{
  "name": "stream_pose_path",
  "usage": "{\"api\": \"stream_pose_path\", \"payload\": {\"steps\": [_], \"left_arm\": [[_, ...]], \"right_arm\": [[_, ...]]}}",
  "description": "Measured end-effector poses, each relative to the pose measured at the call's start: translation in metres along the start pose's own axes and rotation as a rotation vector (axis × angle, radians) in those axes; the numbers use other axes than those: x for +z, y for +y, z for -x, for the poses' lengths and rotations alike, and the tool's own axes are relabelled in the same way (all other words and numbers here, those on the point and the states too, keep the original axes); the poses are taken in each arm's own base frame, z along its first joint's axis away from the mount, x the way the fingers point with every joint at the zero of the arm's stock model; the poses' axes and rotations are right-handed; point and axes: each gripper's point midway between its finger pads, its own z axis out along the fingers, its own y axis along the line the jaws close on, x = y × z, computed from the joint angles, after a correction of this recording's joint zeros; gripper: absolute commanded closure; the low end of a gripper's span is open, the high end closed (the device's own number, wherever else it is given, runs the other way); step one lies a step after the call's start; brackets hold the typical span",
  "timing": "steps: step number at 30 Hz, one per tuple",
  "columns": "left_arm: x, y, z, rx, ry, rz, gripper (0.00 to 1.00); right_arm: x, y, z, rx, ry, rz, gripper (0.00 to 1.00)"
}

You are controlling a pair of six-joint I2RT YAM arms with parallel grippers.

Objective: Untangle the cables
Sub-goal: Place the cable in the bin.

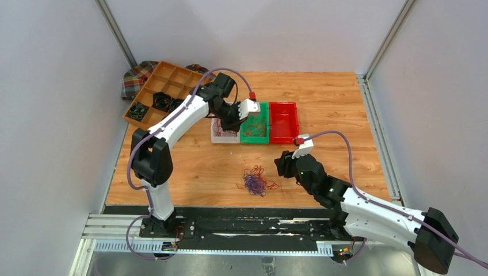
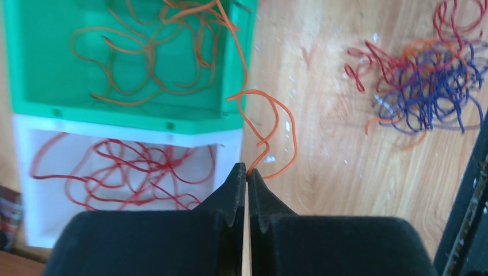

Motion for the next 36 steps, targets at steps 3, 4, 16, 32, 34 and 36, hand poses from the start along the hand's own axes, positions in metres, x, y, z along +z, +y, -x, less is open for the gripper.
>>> {"api": "stream_pose_path", "payload": {"steps": [3, 4, 16, 32, 34, 36], "left_arm": [[-0.005, 0.017, 0.023, -0.006, -0.039, 0.031, 0.99], [-0.005, 0.026, 0.034, -0.007, -0.056, 0.045, 0.99], [0.075, 0.093, 0.039, -0.057, 0.063, 0.189, 0.99], [0.098, 0.096, 0.019, -0.1, 0.051, 0.22, 0.18], [0.086, 0.09, 0.028, -0.096, 0.029, 0.21, 0.0], [0.072, 0.086, 0.039, -0.082, 0.004, 0.211, 0.02]], "right_arm": [[-0.002, 0.001, 0.004, 0.007, -0.013, 0.006, 0.57], [-0.002, 0.001, 0.004, 0.007, -0.014, 0.006, 0.57], [-0.008, -0.006, 0.01, 0.019, -0.04, -0.009, 0.57], [0.009, -0.027, -0.004, 0.006, 0.065, -0.105, 0.53], [0.016, -0.025, 0.003, 0.012, 0.078, -0.11, 0.5], [0.022, -0.024, 0.008, 0.018, 0.094, -0.115, 0.46]]}}
